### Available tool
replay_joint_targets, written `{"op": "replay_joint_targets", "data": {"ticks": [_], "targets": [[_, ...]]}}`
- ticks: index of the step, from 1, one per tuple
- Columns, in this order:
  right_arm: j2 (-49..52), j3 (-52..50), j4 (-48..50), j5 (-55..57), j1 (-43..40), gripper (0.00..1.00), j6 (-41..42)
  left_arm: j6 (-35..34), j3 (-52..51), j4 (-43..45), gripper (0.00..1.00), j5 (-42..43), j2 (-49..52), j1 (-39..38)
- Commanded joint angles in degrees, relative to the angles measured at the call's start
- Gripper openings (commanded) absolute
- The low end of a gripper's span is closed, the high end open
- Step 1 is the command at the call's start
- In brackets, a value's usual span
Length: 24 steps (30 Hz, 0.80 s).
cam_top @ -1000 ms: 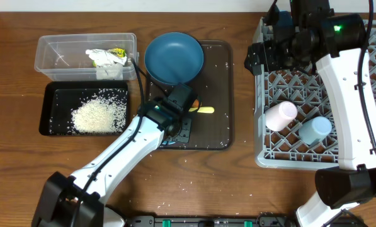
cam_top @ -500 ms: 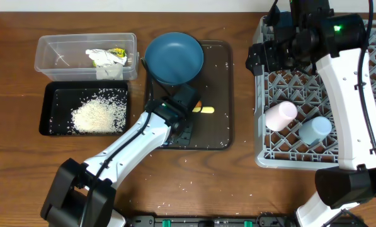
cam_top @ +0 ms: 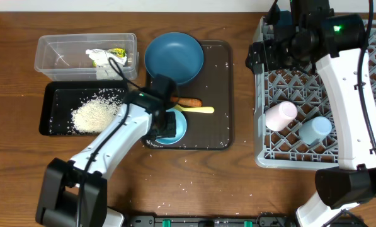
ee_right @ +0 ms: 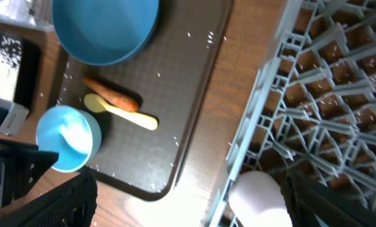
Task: Sort waste into correct bins and load items into the dishwasher rack
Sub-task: 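Lift the light-blue bowl with left gripper and pass to right gripper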
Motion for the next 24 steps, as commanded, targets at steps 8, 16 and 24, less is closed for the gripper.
{"op": "replay_joint_targets", "data": {"ticks": [8, 16, 24], "targets": [[-0.3, -11.2, 6.3, -7.1, 5.4, 0.89, 2.4, -1.3, 3.2, -3.5, 0.47, 1.6, -6.8, 3.7], [-0.3, -16.7, 10.4, -6.6, 10.8, 0.87, 4.6, -1.9, 3.2, -4.3, 0.47, 1.6, -8.3, 4.5], [-0.3, -24.2, 17.3, -6.7, 15.5, 0.80, 10.9, -4.1, 3.2, -4.9, 0.47, -1.7, -8.3, 4.5]]}}
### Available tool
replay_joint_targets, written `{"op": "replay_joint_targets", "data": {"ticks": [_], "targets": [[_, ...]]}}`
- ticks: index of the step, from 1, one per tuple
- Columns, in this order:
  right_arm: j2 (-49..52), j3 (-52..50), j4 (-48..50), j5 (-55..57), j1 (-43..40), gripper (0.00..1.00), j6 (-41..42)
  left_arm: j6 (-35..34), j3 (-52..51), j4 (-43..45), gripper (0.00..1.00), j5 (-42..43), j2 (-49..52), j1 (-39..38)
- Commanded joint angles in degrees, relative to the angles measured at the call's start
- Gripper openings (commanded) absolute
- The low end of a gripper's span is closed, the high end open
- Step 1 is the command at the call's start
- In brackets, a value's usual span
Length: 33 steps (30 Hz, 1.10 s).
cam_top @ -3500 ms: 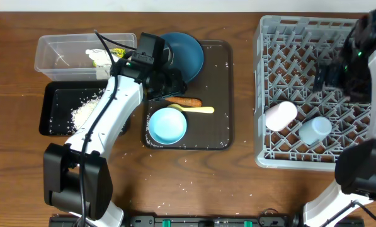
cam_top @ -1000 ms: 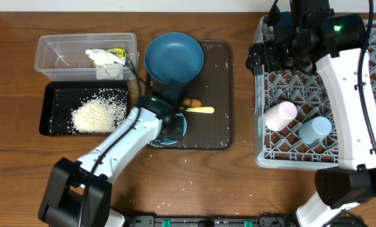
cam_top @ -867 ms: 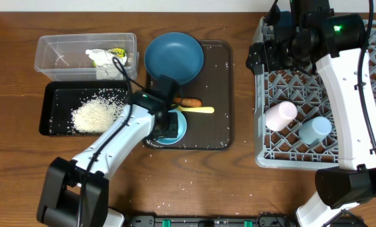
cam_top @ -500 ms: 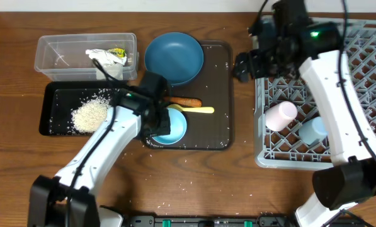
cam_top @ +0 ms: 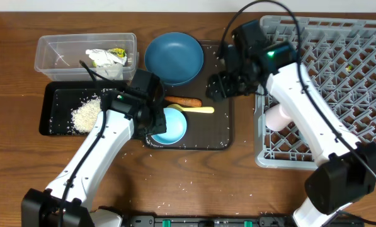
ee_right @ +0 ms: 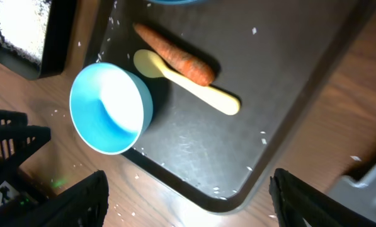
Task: Sort waste into correct bins and load items into the dishwasher rack
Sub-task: 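Lift the light-blue bowl with left gripper and pass to right gripper, then carry the light-blue bowl to the rack and set it in with right gripper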
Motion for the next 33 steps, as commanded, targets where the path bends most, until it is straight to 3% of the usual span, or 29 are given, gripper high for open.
{"op": "replay_joint_targets", "data": {"ticks": [1, 22, 33], "targets": [[-0.3, -3.2, 2.2, -0.5, 2.9, 0.79, 4.6, -2.6, 1.5, -0.2, 0.47, -2.9, -0.5, 0.4], [0.1, -20.4, 24.5, 8.8, 16.9, 0.49, 20.4, -6.4, 1.5, 1.2, 0.47, -6.5, -0.5, 7.8], [8.4, -20.4, 26.1, 8.2, 19.1, 0.39, 23.5, -6.3, 1.4, 2.2, 0.47, -6.7, -0.5, 10.7]]}}
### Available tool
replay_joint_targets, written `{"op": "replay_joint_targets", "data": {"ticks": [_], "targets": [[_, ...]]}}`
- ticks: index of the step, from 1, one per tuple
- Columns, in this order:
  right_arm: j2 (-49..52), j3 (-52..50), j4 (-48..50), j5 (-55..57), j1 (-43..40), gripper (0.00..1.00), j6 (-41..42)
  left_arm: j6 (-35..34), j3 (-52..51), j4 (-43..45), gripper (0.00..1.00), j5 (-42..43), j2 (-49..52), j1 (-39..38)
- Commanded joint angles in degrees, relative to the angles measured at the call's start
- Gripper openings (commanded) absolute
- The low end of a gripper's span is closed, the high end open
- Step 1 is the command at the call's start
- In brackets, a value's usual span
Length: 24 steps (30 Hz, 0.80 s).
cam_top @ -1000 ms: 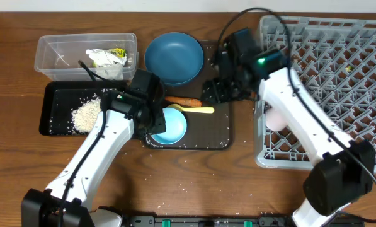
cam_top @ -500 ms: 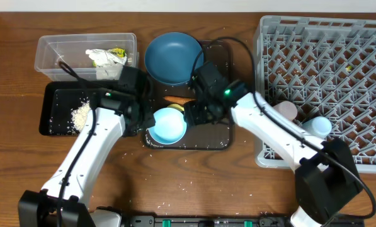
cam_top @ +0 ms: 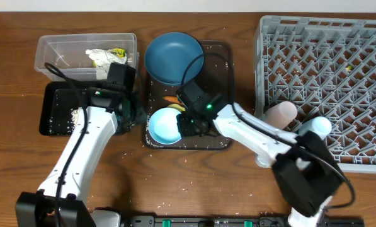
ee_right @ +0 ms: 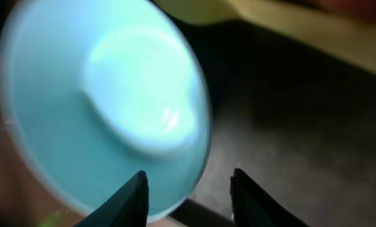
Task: Sort waste into correct bins and load items into the dishwasher rack
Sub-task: 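Carry the light-blue bowl to the rack and set it in with right gripper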
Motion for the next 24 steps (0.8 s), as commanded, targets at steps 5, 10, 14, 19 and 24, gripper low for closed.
{"op": "replay_joint_targets", "data": {"ticks": [5, 10, 14, 19, 24], "targets": [[3.7, -0.2, 0.4, -0.3, 0.4, 0.23, 2.4, -0.5, 1.4, -0.1, 0.47, -1.0, -0.5, 0.8], [2.8, 1.5, -0.6, -0.2, -0.6, 0.08, 2.1, -0.5, 1.4, -0.1, 0.48, -1.0, -0.5, 0.8], [0.5, 3.2, -2.7, 0.5, -1.9, 0.01, 0.6, -0.5, 1.4, -0.1, 0.48, -1.0, -0.5, 0.8], [-4.8, 7.1, -6.3, 5.6, -4.9, 0.01, -2.1, -0.5, 1.4, -0.1, 0.58, -1.0, -0.5, 0.8], [-11.3, 11.9, -10.9, 23.9, -10.5, 0.01, -3.6, -0.5, 1.4, -0.2, 0.64, -1.0, -0.5, 0.8]]}}
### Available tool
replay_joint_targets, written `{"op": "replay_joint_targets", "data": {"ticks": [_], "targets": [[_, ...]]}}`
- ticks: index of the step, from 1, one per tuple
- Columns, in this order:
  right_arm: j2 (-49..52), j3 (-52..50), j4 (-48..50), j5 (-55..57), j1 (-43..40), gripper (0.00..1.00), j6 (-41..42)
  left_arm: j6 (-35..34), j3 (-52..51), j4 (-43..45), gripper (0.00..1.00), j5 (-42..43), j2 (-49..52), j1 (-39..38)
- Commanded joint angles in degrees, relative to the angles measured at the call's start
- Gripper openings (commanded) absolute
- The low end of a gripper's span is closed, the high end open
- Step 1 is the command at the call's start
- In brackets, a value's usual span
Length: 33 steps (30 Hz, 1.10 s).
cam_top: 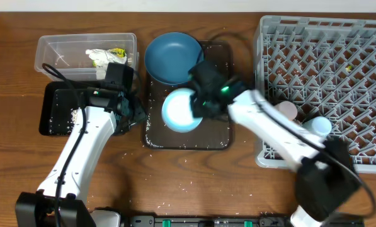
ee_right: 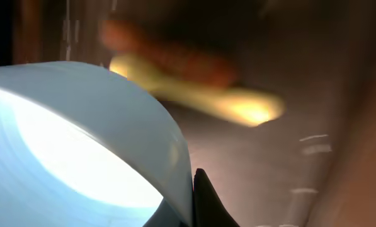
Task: Sort waste into correct bins and load items into the dishwasher rack
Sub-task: 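Carry the light-blue bowl to the rack and set it in with right gripper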
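My right gripper [cam_top: 198,104] is shut on the rim of the light blue bowl [cam_top: 178,111], which hangs tilted over the brown tray [cam_top: 220,135]. The right wrist view is filled on its left by the bowl [ee_right: 80,126]. One dark finger [ee_right: 204,203] presses against the bowl's wall, and the other finger is hidden inside it. Beyond lie the carrot [ee_right: 169,53] and the yellow spoon [ee_right: 213,101], both blurred. My left gripper [cam_top: 130,111] sits at the right edge of the black tray [cam_top: 52,107], its jaws too dark to read.
A dark blue bowl [cam_top: 173,57] rests at the back of the brown tray. The clear bin [cam_top: 62,47] at back left holds crumpled waste. The grey dish rack [cam_top: 320,57] at right carries a pink cup [cam_top: 288,112] and a pale blue cup [cam_top: 320,126]. Rice grains dot the table.
My right gripper was open astride the light blue bowl's rim on the tray. It is now shut on the rim, and the bowl is raised and tilted. The left arm has not moved.
First my left gripper was at the light blue bowl while the right was over the rack. Then the right arm was over the tray. Then the left was back by the black tray and the right was open at the bowl's rim; now the right holds the bowl.
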Motion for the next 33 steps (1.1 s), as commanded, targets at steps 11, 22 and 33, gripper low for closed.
{"op": "replay_joint_targets", "data": {"ticks": [11, 22, 33], "targets": [[-7.5, 4.0, 13.3, 73.7, -15.2, 0.01, -11.5, -0.3, 1.4, -0.2, 0.86, -0.9, -0.5, 0.3], [3.5, 4.0, 46.5, 69.0, -26.4, 0.01, -56.7, -0.3, 1.4, -0.2, 0.91, -0.9, -0.5, 0.3], [11.7, 4.0, 55.2, 68.3, -29.3, 0.01, -58.2, -0.3, 1.4, -0.2, 0.97, -0.9, -0.5, 0.3]]}}
